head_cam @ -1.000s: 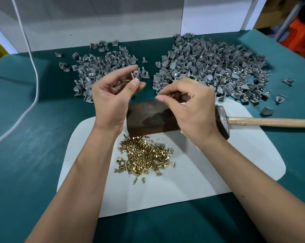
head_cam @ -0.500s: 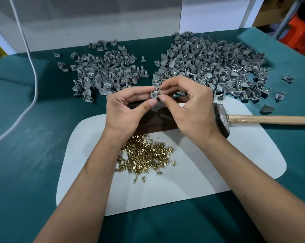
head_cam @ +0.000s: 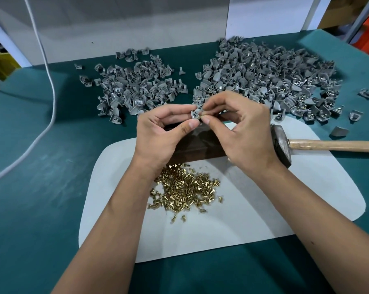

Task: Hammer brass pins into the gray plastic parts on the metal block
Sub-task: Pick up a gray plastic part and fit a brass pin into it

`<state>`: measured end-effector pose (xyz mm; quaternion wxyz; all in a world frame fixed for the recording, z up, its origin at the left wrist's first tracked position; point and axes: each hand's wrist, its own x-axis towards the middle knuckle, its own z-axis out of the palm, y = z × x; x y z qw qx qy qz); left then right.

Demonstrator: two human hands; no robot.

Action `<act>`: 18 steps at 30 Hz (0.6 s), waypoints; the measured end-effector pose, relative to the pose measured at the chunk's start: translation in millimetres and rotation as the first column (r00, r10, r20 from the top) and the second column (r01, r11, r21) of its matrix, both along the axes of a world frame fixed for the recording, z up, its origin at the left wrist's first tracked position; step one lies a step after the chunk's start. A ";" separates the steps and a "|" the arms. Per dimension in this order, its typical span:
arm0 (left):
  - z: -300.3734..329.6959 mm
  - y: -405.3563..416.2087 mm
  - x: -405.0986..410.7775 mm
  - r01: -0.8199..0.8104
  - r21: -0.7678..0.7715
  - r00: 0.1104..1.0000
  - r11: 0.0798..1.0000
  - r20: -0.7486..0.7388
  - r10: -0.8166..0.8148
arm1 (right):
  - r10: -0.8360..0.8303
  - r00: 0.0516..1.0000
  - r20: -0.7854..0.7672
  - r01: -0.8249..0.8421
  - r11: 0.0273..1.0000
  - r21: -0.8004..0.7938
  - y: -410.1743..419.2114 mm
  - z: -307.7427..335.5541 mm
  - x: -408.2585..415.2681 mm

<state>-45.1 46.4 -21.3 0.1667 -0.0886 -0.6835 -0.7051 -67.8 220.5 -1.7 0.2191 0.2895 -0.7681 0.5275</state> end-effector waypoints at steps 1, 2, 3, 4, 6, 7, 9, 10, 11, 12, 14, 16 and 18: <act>0.3 -0.2 0.1 -0.001 0.003 1.000 1.000 0.004 0.001 | -0.002 1.000 -0.001 0.002 1.000 0.009 -0.5 0.2 0.5; 0.4 -0.7 0.4 -0.002 0.008 1.000 1.000 0.008 0.002 | -0.005 1.000 -0.005 0.005 1.000 0.019 -1.2 0.6 1.0; 0.4 -1.1 0.8 -0.005 0.012 1.000 1.000 0.012 0.005 | -0.006 1.000 -0.009 0.006 1.000 0.029 -1.9 0.7 1.6; 0.2 -1.1 1.1 -0.009 0.015 1.000 1.000 0.017 0.009 | -0.004 1.000 -0.009 0.005 0.999 0.039 -2.3 1.0 2.1; -0.4 -0.7 1.4 -0.018 0.023 0.999 1.000 0.034 0.017 | -0.001 1.000 -0.008 0.001 0.998 0.058 -2.8 1.4 2.4; -0.7 -0.4 1.8 -0.022 0.030 0.999 0.999 0.047 0.021 | -0.004 1.000 -0.013 0.004 0.998 0.069 -3.3 1.5 2.4; -0.8 0.2 2.3 -0.030 0.046 0.997 0.999 0.071 0.026 | -0.022 0.999 -0.041 0.026 0.996 0.089 -4.5 0.9 3.1; -0.8 0.4 2.7 -0.033 0.050 0.996 0.998 0.081 0.029 | -0.032 0.998 -0.060 0.038 0.994 0.098 -5.2 0.4 3.5; -0.7 0.6 3.0 -0.035 0.052 0.996 0.998 0.089 0.030 | -0.041 0.996 -0.077 0.050 0.993 0.107 -6.0 -0.5 4.0; -0.5 0.7 3.4 -0.035 0.053 0.995 0.998 0.094 0.030 | -0.050 0.995 -0.092 0.061 0.991 0.117 -6.7 -1.0 4.4; -0.2 0.8 4.0 -0.037 0.055 0.994 0.998 0.100 0.031 | -0.062 0.992 -0.114 0.078 0.988 0.133 -7.8 -2.3 5.3; 0.5 0.6 4.3 -0.038 0.057 0.994 0.998 0.105 0.032 | -0.070 0.990 -0.126 0.087 0.987 0.136 -8.1 -3.0 5.6; 1.5 0.5 4.5 -0.037 0.057 0.994 0.998 0.108 0.031 | -0.075 0.989 -0.129 0.092 0.986 0.137 -7.4 -2.7 5.5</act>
